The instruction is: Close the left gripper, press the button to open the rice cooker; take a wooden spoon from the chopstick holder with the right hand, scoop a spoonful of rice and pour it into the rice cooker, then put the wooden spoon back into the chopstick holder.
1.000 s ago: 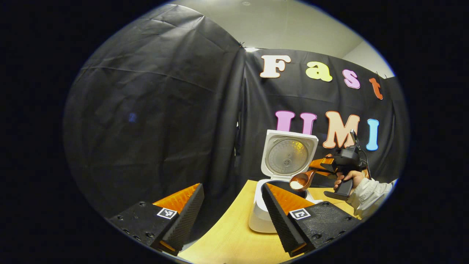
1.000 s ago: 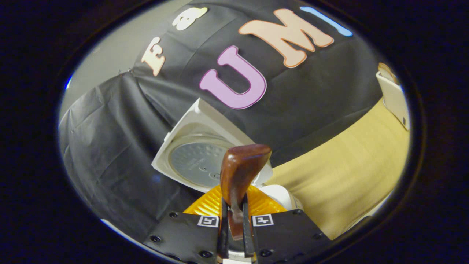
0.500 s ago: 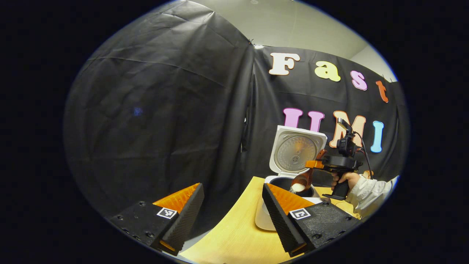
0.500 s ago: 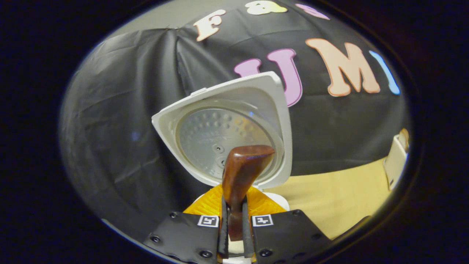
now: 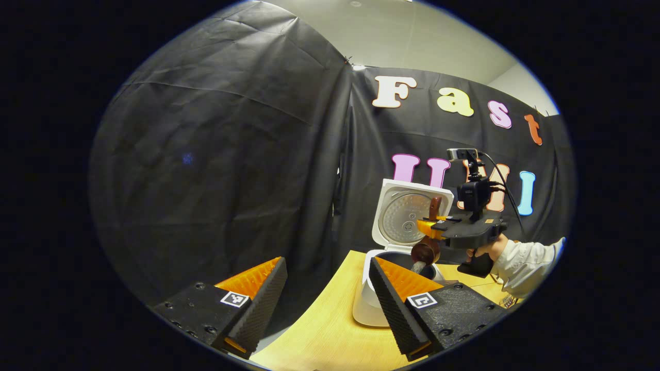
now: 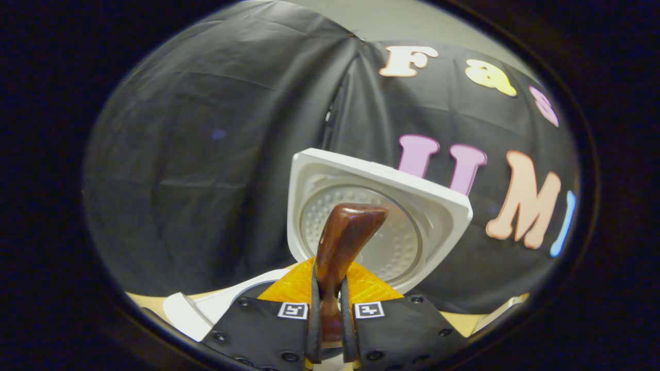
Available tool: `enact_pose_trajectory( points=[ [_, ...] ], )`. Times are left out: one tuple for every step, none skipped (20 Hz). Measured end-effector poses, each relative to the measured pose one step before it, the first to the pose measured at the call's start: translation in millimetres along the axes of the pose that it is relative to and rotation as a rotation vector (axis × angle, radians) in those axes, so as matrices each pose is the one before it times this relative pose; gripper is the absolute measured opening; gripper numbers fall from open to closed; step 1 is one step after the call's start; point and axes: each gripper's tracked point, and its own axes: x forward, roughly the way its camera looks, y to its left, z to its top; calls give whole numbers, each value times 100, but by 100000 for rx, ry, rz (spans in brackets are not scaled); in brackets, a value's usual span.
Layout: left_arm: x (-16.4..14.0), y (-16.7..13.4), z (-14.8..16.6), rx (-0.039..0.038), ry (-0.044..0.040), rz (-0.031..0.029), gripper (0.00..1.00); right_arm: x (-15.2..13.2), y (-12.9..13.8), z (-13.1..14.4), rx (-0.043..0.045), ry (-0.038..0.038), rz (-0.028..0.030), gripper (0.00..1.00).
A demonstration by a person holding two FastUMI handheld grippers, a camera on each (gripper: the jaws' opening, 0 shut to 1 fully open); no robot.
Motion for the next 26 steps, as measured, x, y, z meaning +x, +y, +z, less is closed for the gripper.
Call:
enact_pose_trajectory(
  points=[
    [20, -51, 193, 338, -331, -651, 93, -303, 318, 737, -7239, -2828, -218, 17],
    [-99, -33, 173, 378, -565, -558, 95, -670, 168, 802, -6945, -2897, -404, 17],
    [3, -77, 181, 344, -544, -585, 95, -687, -72, 878, -5958, -2720, -332, 17],
    [-59, -147, 179, 197, -354, -481, 92, -468, 95, 650, -3991, -2170, 48, 17],
    [16, -302, -132, 155, -337, -409, 95, -182, 156, 195, -1697, -1344, 221, 17],
    [83, -368, 211, 12, -174, -380, 95, -189, 152, 55, 943, 3, 540, 18],
    [-96, -212, 179, -27, -234, -381, 95, 122, -14, -207, 3032, 811, 1010, 18],
    [-136, -145, 230, 48, -433, -384, 95, 114, -202, -201, 4682, 1562, 1236, 18],
    [-26, -147, 69, 266, -376, -423, 93, 57, -250, -62, 6080, 1452, 1089, 18],
    [-59, -104, 174, 420, -628, -332, 92, 41, -277, -9, 7217, 914, 810, 19],
    [-26, -165, 126, 495, -358, -318, 92, -62, -278, 15, 7625, 970, 849, 19],
    [-42, -209, 193, 405, -274, -506, 92, -209, -381, -18, 7521, 716, 519, 19],
    [14, -336, 193, 306, -257, -728, 92, -533, -681, 293, 6954, 648, 294, 19],
    [30, -429, 266, 308, -359, -861, 95, -334, -576, 171, 5415, 233, -1, 19],
    [333, -768, 301, 390, -207, -717, 95, -753, -538, 139, 4188, 181, -179, 19],
    [556, -859, 293, 455, -159, -895, 95, -524, -813, 200, 2813, -119, -699, 18],
    [888, -1255, 442, 499, -263, -974, 92, -674, -790, 61, 2426, -96, -872, 18],
    [637, -982, 428, 552, -283, -1204, 92, -809, -825, 140, 2080, -352, -1007, 18],
    [355, -667, 211, 465, -266, -1294, 95, -964, -1102, 85, 2121, -168, -1269, 18],
    [237, -718, 258, 379, -338, -1489, 92, -1045, -1202, -7, 1740, 74, -1757, 18],
    [264, -791, 132, 288, -334, -1443, 92, -1228, -1561, -95, 1391, 4, -2216, 18],
    [518, -778, 244, 225, -342, -1478, 92, -1185, -1601, -44, 1414, -160, -2612, 18],
    [98, -615, 147, 218, -410, -1411, 92, -1062, -1847, -241, 1552, 202, -2857, 18],
    [224, -678, 91, 113, -463, -1404, 92, -954, -1824, -242, 1520, 761, -3115, 17],
    [233, -667, 40, 1, -209, -1334, 92, -879, -1982, -359, 1501, 914, -3339, 20],
    [349, -822, 102, -91, -63, -1367, 92, -816, -1876, -208, 1566, 749, -3300, 17]
  ],
)
